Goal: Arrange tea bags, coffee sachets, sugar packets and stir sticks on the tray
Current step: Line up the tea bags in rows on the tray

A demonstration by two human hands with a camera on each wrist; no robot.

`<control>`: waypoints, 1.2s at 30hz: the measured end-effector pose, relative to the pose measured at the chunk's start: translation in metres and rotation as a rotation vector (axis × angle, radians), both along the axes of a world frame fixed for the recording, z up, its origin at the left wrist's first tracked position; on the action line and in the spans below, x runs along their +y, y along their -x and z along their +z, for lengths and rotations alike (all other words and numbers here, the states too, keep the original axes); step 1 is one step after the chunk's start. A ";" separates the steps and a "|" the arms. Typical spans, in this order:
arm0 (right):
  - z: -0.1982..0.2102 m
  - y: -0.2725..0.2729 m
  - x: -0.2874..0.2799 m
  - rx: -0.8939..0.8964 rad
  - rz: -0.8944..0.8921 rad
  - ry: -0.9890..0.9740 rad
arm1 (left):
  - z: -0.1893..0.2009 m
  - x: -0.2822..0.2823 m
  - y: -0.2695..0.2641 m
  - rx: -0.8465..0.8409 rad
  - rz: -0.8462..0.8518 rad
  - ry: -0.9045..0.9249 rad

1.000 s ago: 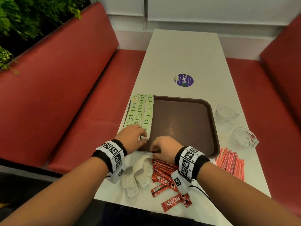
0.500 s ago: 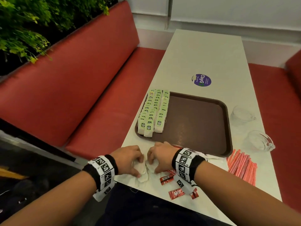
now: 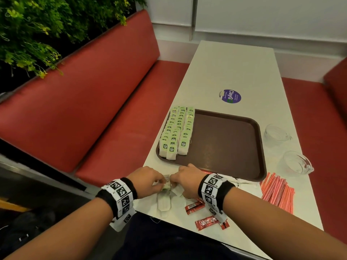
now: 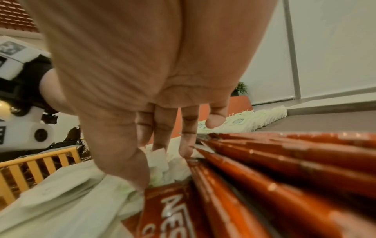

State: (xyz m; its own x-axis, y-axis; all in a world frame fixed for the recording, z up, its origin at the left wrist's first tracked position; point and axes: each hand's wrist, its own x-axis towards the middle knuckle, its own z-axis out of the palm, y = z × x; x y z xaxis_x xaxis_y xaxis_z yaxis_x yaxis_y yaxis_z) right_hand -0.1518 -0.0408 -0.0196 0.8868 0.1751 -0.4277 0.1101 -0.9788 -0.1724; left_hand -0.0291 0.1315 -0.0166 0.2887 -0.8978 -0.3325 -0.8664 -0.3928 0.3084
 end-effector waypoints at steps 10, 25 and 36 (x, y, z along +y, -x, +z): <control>-0.001 -0.002 -0.010 -0.112 -0.159 -0.197 | 0.001 -0.014 -0.005 0.082 0.104 0.088; 0.025 -0.012 -0.041 -0.291 -0.580 -0.608 | 0.029 -0.052 -0.026 0.103 0.125 0.292; 0.033 0.004 -0.080 -0.329 -0.817 -0.672 | 0.013 -0.122 -0.046 0.138 0.176 0.154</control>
